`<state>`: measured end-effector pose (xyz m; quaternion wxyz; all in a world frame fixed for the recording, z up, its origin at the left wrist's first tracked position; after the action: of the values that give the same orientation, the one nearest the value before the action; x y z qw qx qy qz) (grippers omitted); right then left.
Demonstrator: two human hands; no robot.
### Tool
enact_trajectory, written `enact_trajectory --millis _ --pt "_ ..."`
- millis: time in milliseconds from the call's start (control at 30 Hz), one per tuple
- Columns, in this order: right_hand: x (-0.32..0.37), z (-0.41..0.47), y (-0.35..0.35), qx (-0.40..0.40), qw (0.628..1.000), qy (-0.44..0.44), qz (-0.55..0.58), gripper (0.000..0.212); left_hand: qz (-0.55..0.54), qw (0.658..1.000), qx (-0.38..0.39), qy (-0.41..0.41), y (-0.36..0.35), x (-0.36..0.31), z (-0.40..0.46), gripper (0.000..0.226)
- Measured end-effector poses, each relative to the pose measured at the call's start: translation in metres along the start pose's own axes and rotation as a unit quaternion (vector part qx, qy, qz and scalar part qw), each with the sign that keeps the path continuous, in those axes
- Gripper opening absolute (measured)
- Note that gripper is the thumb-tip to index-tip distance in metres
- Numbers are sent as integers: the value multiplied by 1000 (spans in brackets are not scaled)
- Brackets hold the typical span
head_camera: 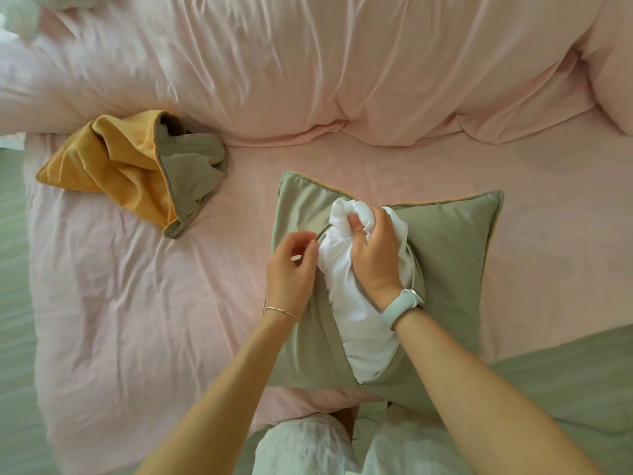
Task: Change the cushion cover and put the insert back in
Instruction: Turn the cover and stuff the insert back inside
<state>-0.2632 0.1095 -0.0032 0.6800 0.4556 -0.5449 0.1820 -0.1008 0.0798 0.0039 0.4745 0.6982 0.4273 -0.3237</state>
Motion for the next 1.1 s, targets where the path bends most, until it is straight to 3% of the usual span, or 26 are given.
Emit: enact_trajectory --millis 67,133,300,467,633,733,833,900,1000,1100 --pt "-1 0 13 -24 1000 6 -2 8 67 997 24 -33 -14 -4 3 7" --pt "-1 -6 24 -34 999 8 -9 19 105 993 53 -13 -22 -2 17 4" --pt "4 -15 32 -25 997 53 -56 19 90 978 166 91 -26 8 33 32" --pt "4 -18 20 -2 986 86 -145 18 266 948 174 -5 -37 -14 41 12" --pt "4 -27 20 -14 977 111 -182 32 430 872 228 -44 -57 -14 39 12" --pt "3 -26 18 -9 978 113 -174 34 383 901 197 -53 -52 -12 37 9" --pt "1 -25 18 -7 977 119 -177 30 219 951 214 34 -42 2 42 10" --pt "-2 -25 20 -12 978 125 -167 22 138 958 238 81 -41 7 41 13" --pt "-12 -21 23 -3 992 71 -105 36 239 946 220 5 -46 -4 43 10" --pt "-14 -19 20 26 997 42 -63 48 316 924 216 -11 -53 -9 45 12"
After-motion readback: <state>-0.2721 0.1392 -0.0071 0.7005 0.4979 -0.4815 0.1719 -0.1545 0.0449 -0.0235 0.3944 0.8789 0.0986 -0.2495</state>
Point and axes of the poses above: each hand's wrist, its own z-axis towards the middle knuckle, its own y-axis out of the back of the hand, x = y × z, the point moved 9 cm from there along z, towards the middle knuckle, and after that the axes turned 3 degrees about y, right-handed, at the moved point
